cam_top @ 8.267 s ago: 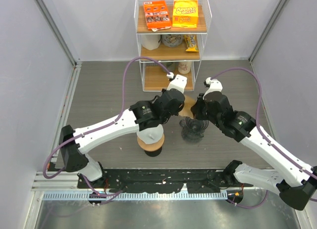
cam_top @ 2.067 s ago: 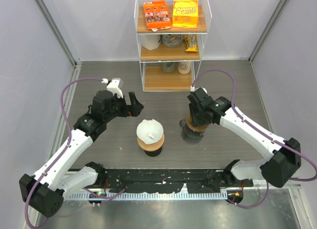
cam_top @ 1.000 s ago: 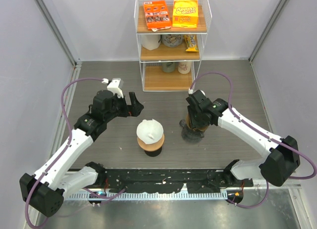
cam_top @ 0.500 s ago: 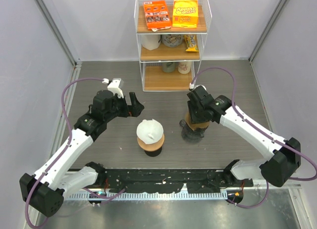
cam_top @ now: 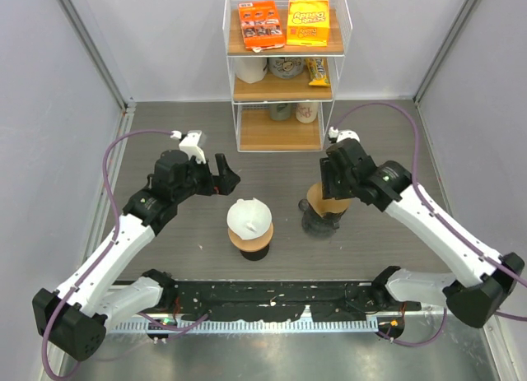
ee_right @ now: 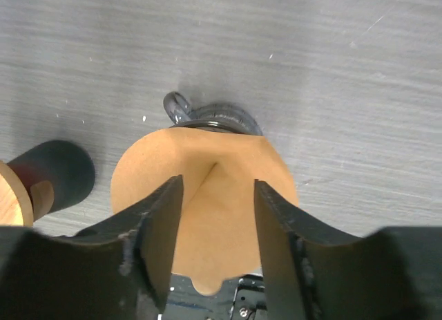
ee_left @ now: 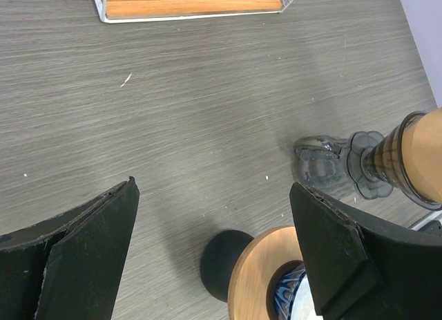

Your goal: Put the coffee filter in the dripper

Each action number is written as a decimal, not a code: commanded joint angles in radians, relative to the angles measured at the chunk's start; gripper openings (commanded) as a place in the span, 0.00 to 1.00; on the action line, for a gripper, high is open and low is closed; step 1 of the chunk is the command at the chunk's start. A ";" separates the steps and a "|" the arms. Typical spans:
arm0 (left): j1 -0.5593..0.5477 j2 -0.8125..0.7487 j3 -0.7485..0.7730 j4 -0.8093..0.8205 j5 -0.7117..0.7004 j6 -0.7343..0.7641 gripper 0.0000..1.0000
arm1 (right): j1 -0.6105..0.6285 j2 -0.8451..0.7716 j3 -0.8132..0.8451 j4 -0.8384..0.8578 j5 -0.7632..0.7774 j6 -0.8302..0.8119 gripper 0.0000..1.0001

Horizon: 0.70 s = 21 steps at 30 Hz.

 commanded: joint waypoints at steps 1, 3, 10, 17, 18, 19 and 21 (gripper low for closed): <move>0.008 -0.029 0.018 0.012 0.002 -0.002 0.99 | 0.002 -0.119 0.058 0.024 0.121 -0.023 0.63; 0.008 -0.036 0.029 -0.005 -0.015 -0.002 0.99 | -0.003 -0.161 0.047 0.036 0.232 -0.004 0.89; 0.014 -0.098 0.024 -0.045 -0.143 -0.022 0.99 | -0.194 -0.302 -0.074 0.136 0.372 0.020 0.95; 0.086 -0.151 0.001 -0.125 -0.283 -0.072 0.99 | -0.546 -0.462 -0.244 0.297 0.313 0.047 0.95; 0.103 -0.155 -0.003 -0.134 -0.291 -0.080 0.99 | -0.587 -0.481 -0.259 0.306 0.310 0.053 0.96; 0.123 -0.156 -0.006 -0.146 -0.298 -0.086 0.99 | -0.602 -0.489 -0.284 0.326 0.309 0.053 0.95; 0.162 -0.158 -0.011 -0.174 -0.329 -0.108 0.99 | -0.635 -0.506 -0.322 0.343 0.345 0.059 0.95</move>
